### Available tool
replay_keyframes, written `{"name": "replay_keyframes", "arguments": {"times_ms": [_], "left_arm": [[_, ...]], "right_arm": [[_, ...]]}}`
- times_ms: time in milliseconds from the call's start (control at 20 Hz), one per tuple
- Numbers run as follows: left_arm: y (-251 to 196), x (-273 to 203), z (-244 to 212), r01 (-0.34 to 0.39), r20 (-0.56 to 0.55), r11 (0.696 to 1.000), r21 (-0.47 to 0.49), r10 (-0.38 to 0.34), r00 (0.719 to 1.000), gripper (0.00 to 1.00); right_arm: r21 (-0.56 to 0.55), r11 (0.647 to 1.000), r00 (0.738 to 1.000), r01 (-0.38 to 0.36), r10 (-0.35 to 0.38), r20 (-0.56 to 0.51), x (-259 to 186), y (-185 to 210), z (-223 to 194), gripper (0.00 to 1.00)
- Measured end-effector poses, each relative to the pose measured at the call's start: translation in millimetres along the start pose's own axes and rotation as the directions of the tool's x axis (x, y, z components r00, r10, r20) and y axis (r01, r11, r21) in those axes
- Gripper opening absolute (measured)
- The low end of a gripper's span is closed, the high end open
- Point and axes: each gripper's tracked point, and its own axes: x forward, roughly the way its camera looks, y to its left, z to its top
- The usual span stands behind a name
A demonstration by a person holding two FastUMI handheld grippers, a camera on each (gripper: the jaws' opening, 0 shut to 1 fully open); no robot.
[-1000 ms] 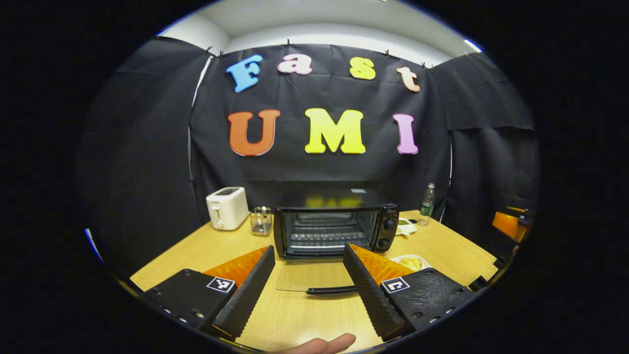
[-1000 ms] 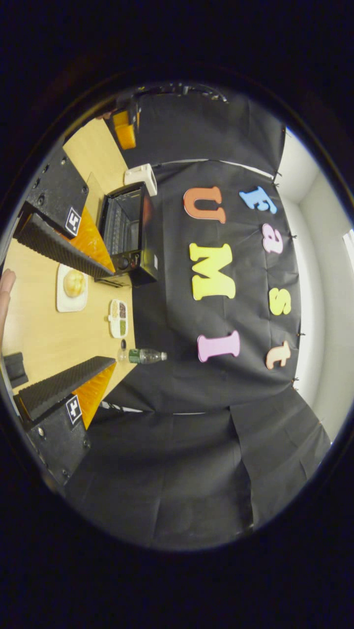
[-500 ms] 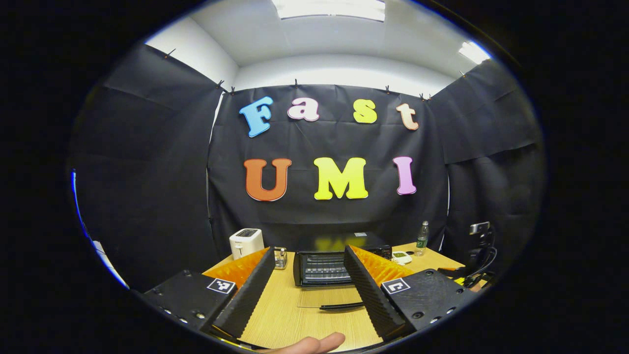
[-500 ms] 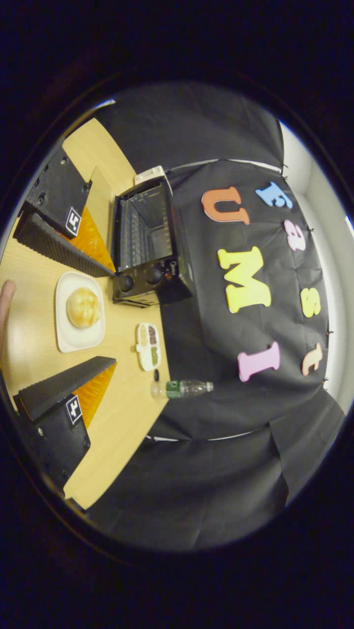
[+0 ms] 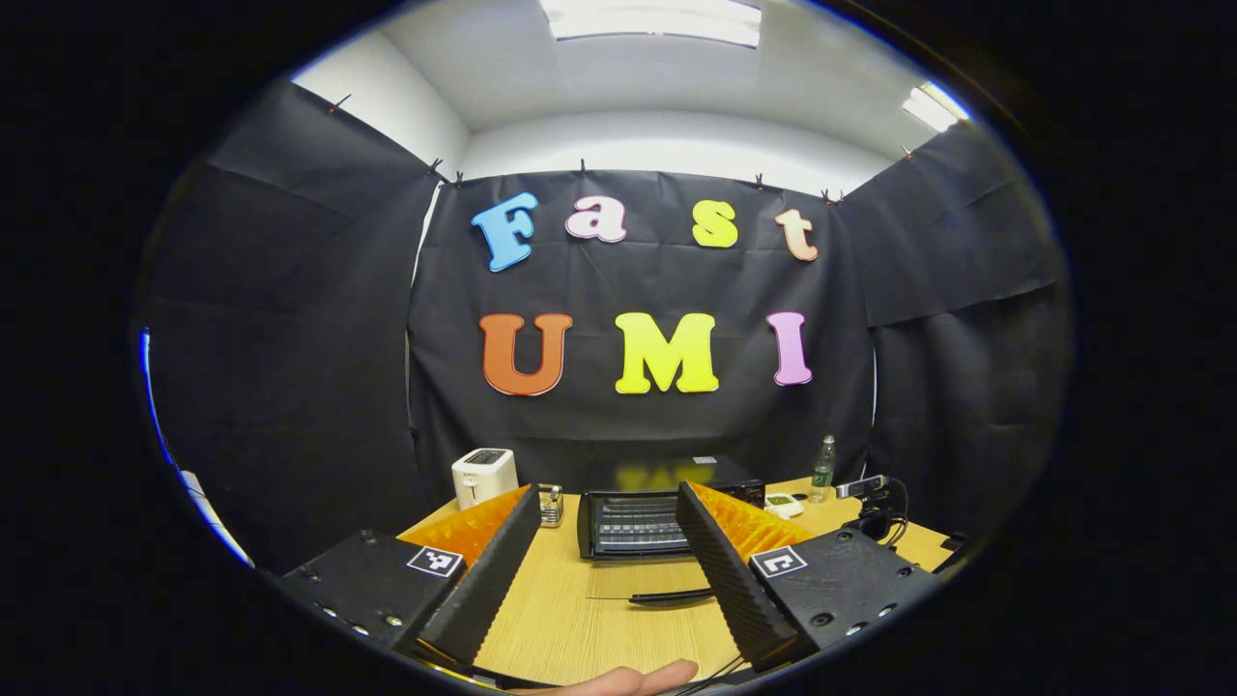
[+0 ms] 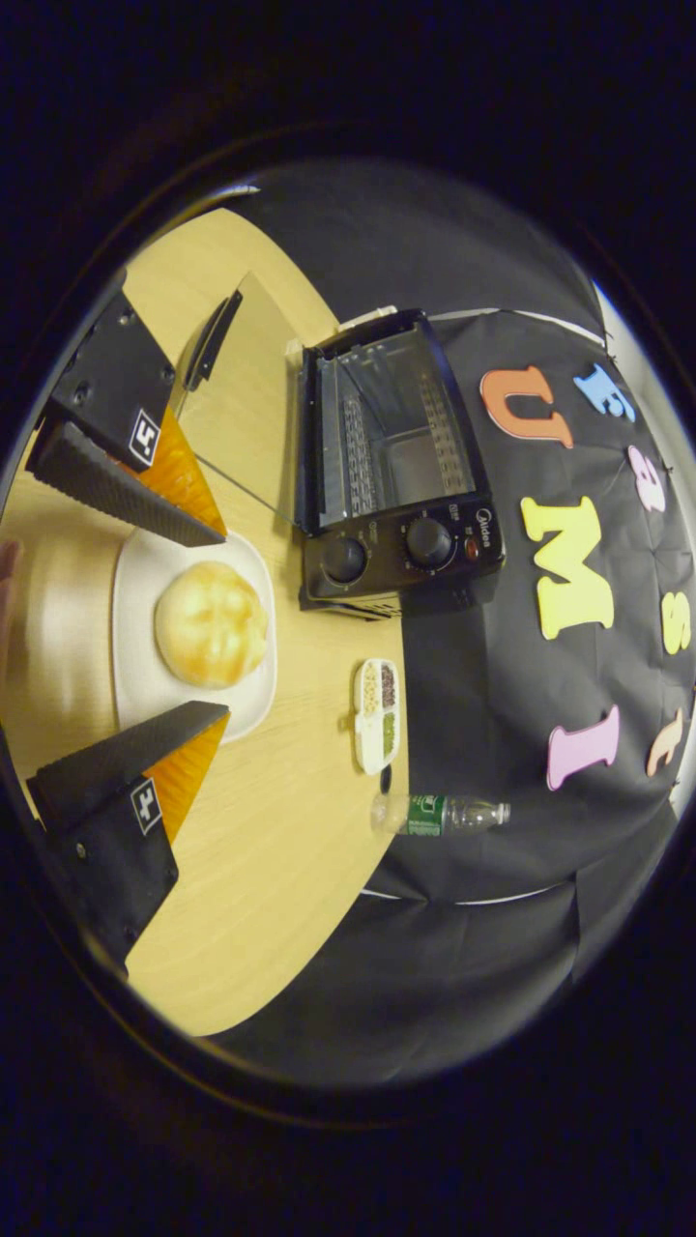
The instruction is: Open the electric oven with the left hand, put the food in, and close the electric oven.
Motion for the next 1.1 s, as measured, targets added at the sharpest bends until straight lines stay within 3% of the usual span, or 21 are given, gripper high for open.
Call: {"name": "replay_keyframes", "arguments": {"times_ms": [300, 800, 950, 1100], "left_arm": [[10, -1, -10, -0.016, -0.021, 1.0, -0.009, 0.016, 1.0, 0.93], [11, 4, -18, 0.001, -0.034, 1.0, 0.002, -0.001, 0.999, 0.93], [14, 9, -15, -0.001, -0.016, 1.0, 0.004, 0.001, 1.0, 0.93], [14, 14, -22, 0.005, -0.02, 1.0, -0.004, -0.005, 1.0, 0.93]], "right_arm": [[-0.006, 1.0, 0.996, 0.018, -0.018, -0.085, 16, 6, -5, 0.97], [0.125, 0.992, 0.999, -0.032, 0.036, -0.029, -8, 13, 8, 0.89], [0.234, 0.97, 0.998, -0.066, 0.063, 0.019, -18, 22, 24, 0.88], [0.357, 0.926, 0.993, -0.121, 0.116, 0.036, -17, 46, 32, 0.88]]}}
